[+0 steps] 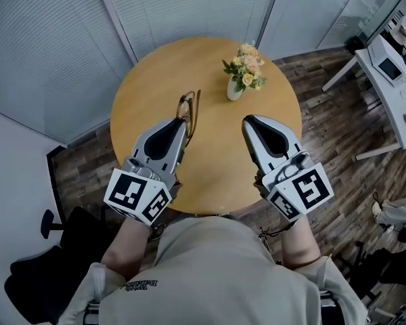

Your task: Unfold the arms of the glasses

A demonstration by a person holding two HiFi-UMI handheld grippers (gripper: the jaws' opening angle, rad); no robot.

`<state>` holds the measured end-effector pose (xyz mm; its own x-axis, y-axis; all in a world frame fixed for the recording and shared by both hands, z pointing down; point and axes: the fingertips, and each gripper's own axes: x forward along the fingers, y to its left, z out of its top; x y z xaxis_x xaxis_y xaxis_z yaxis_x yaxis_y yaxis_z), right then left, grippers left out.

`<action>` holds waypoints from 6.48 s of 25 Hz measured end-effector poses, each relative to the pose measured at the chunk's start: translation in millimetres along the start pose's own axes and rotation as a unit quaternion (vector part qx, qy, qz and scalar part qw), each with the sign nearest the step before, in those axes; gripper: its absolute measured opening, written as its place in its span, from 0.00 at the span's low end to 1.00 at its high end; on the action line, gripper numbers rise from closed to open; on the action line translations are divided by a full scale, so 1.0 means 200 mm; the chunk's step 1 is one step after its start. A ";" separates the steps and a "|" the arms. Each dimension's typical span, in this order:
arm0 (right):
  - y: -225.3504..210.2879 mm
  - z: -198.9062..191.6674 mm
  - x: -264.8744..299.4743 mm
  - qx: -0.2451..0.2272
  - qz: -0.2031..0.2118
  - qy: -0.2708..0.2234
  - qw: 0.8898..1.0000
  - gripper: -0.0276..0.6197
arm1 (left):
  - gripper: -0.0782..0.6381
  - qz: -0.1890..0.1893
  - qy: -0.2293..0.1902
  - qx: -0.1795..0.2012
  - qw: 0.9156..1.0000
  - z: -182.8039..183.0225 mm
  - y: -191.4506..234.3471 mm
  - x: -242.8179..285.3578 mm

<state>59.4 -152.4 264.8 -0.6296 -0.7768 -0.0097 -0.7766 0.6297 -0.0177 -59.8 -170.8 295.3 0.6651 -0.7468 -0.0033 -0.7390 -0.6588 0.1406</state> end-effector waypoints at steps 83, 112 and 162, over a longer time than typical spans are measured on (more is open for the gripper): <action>0.03 -0.20 -0.02 0.084 0.147 0.090 0.981 0.14 | 0.17 0.008 -0.007 0.015 1.000 0.05 0.07 0.03; 0.46 -0.44 0.28 -0.032 0.358 0.190 0.913 0.16 | 0.17 -0.040 -0.018 -0.032 0.999 0.12 -0.12 -0.01; 0.14 -0.35 0.14 -0.014 0.309 0.157 0.938 0.12 | 0.16 0.028 0.055 0.080 0.995 -0.01 0.06 -0.01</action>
<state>18.3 -156.3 334.7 -0.9314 -0.2268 0.2846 -0.2588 0.9626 -0.0801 -70.4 -177.8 298.4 0.6238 -0.7737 0.1106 -0.7767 -0.6294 -0.0225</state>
